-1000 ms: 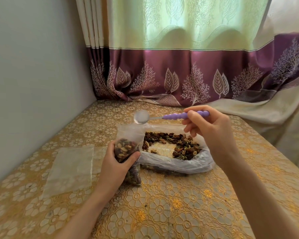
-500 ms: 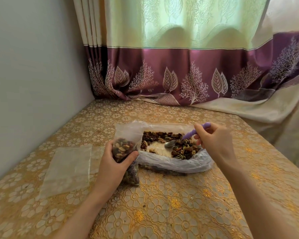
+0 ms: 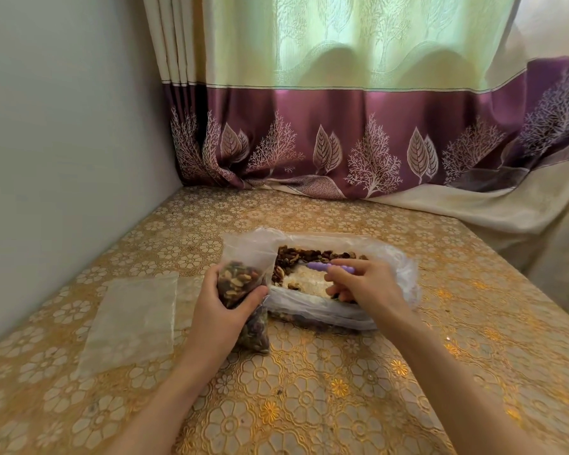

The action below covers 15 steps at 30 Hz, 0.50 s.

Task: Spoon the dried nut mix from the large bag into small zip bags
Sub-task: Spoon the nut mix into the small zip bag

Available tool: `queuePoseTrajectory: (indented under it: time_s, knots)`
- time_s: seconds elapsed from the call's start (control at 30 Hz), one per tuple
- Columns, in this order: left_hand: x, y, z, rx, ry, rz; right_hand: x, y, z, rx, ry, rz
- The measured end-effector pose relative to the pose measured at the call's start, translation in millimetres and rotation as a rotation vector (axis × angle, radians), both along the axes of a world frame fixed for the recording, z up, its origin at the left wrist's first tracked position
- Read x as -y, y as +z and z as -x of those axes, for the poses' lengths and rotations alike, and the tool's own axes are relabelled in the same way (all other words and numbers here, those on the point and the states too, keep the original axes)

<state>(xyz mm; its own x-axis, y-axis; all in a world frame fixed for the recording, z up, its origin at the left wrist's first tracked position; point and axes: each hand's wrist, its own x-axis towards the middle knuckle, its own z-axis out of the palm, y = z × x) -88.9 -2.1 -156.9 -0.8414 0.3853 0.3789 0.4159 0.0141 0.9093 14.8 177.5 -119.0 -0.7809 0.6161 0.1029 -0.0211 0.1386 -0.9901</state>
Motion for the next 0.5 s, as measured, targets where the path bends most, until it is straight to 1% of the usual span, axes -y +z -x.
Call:
queuePoseTrajectory:
  time_s: [0.27, 0.37, 0.5]
  knots:
    - [0, -2, 2, -0.011, 0.013, 0.008, -13, 11, -8, -0.093, -0.173, 0.111]
    - [0, -2, 1, -0.004, 0.012, 0.007, -15, 15, -9, -0.142, -0.199, 0.132]
    - [1, -2, 2, 0.008, 0.021, 0.02, -14, 28, -14, -0.223, -0.189, 0.107]
